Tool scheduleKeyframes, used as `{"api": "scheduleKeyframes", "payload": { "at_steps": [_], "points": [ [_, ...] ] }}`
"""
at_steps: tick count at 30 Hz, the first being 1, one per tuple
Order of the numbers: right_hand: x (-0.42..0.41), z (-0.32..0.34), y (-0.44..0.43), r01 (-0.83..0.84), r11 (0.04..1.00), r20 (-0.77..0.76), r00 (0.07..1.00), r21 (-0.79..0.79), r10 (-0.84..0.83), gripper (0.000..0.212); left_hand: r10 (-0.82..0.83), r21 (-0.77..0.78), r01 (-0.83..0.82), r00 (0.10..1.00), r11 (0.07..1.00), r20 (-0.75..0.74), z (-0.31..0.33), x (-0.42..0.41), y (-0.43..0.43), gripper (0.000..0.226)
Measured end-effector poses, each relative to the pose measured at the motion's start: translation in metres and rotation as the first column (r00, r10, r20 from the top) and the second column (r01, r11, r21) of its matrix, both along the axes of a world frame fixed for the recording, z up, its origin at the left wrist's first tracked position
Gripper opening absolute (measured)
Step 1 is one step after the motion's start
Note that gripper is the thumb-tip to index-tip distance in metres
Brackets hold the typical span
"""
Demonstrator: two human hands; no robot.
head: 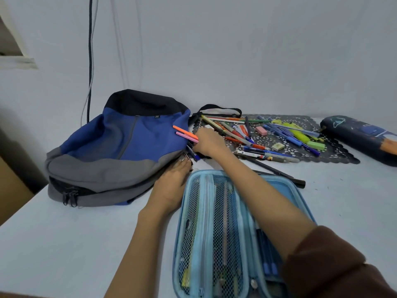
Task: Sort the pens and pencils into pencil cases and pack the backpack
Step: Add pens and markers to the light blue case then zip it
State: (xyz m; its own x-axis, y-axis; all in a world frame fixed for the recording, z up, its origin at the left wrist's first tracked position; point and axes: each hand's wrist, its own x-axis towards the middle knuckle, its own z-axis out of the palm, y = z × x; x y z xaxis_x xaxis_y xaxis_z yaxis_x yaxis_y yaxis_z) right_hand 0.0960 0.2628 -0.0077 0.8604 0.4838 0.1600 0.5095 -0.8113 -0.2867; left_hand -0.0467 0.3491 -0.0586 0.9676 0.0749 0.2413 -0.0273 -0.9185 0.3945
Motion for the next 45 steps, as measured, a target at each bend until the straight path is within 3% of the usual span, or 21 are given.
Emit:
{"api": "scheduleKeyframes", "payload": {
  "at_steps": [3,6,8,10,13,16,18,21,23,32,35,37,41,45],
  "points": [
    [-0.001,0.007,-0.005,-0.02,0.99,0.036,0.999,-0.14,0.026,0.028,0.0,0.002,0.0,1.0,1.0,0.004,0.0,0.0,0.0,0.049],
    [0.003,0.014,-0.015,-0.013,0.984,0.037,0.999,-0.178,0.02,0.032,-0.002,0.006,0.002,1.0,1.0,0.001,0.001,0.0,0.0,0.048],
    [0.008,0.019,-0.024,-0.012,0.985,-0.035,0.999,-0.172,0.007,0.036,0.001,0.007,-0.001,1.0,1.0,0.004,0.001,0.0,0.0,0.048],
    [0.012,0.023,-0.033,-0.014,0.988,-0.112,0.994,-0.154,-0.003,0.023,0.001,0.004,-0.001,1.0,1.0,0.0,0.001,-0.001,-0.001,0.048],
    [0.016,0.025,-0.041,0.029,0.999,-0.217,0.976,0.037,-0.02,0.029,-0.006,-0.009,0.005,1.0,1.0,-0.024,0.002,-0.001,-0.001,0.049],
    [0.005,0.026,-0.037,0.033,0.94,-0.385,0.917,0.341,0.108,0.032,-0.01,-0.005,0.01,0.999,1.0,-0.036,0.004,-0.003,-0.002,0.049],
    [-0.007,0.024,-0.028,-0.007,0.916,-0.397,0.9,0.401,0.181,0.03,-0.025,-0.014,0.024,0.999,1.0,-0.039,0.006,-0.005,-0.004,0.059],
    [-0.016,0.016,-0.006,-0.064,0.961,-0.281,0.949,0.27,0.143,0.017,-0.042,-0.042,0.042,0.999,0.998,0.001,0.006,-0.006,-0.003,0.071],
    [-0.016,0.009,0.004,-0.031,0.983,-0.215,0.974,0.181,0.071,0.02,-0.031,-0.039,0.031,1.0,0.999,0.002,0.005,-0.006,-0.003,0.068],
    [-0.02,0.002,0.002,0.024,0.998,-0.04,0.999,0.054,-0.022,0.029,-0.018,-0.023,0.017,1.0,1.0,-0.024,0.005,-0.005,-0.002,0.051],
    [-0.017,0.007,-0.004,0.029,1.0,0.0,1.0,-0.005,-0.029,0.029,-0.002,-0.034,0.001,0.999,0.999,-0.038,0.007,-0.007,-0.004,0.062],
    [-0.013,0.012,-0.014,0.021,0.995,0.001,1.0,-0.101,-0.02,0.029,-0.004,-0.042,0.002,0.999,0.999,-0.047,0.009,-0.008,-0.004,0.064],
    [-0.007,0.025,-0.038,-0.002,0.969,-0.017,1.0,-0.249,-0.002,0.03,0.002,-0.023,-0.003,0.999,1.0,-0.042,0.008,-0.006,-0.004,0.043],
    [-0.006,0.038,-0.068,-0.004,0.976,-0.133,0.991,-0.219,-0.025,0.026,-0.001,-0.03,0.0,1.0,1.0,-0.024,0.008,-0.006,-0.004,0.04]
  ]
}}
